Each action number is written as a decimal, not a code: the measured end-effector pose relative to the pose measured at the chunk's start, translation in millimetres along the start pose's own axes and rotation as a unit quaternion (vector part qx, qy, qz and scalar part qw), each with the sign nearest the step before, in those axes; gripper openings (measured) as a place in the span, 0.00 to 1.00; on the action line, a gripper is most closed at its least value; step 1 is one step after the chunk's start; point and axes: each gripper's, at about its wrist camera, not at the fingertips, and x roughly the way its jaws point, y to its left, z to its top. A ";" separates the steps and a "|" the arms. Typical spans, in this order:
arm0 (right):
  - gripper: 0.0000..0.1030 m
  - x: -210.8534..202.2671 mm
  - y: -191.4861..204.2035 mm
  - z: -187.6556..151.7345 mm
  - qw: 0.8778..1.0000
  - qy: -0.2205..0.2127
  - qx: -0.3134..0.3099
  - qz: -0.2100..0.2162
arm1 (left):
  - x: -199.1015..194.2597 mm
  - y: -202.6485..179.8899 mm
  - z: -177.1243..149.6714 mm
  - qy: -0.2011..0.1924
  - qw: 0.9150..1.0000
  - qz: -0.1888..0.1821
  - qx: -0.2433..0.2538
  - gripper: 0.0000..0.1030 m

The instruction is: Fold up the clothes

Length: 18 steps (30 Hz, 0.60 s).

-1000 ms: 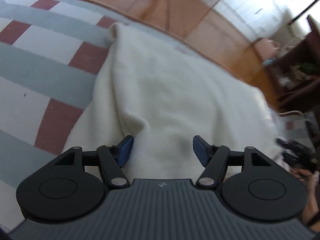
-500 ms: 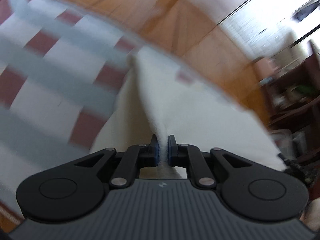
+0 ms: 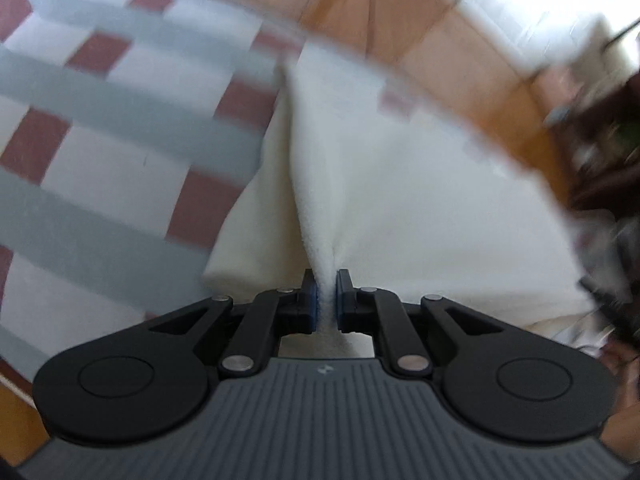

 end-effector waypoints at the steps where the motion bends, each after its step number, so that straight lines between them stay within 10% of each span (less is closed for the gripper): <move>1: 0.11 11.2 1.1 -7.8 0.999 0.022 -0.013 -0.022 | 17.3 -2.6 -3.1 0.030 0.999 0.016 0.024 0.08; 6: 0.13 24.1 -15.0 -16.9 0.997 0.035 0.042 -0.062 | 41.4 7.8 -1.4 0.089 0.995 0.052 0.016 0.30; 10: 0.25 -20.3 -12.2 0.1 0.997 -0.036 0.050 -0.056 | -10.5 -0.9 15.3 0.012 0.998 0.012 0.058 0.31; 13: 0.25 -29.7 10.4 0.9 0.997 -0.004 0.000 0.074 | -28.2 -13.0 23.7 -0.015 0.993 -0.092 0.078 0.31; 18: 0.23 22.6 68.3 -44.3 0.947 0.191 -0.082 0.246 | 20.8 -52.8 16.6 0.079 0.965 -0.221 0.120 0.29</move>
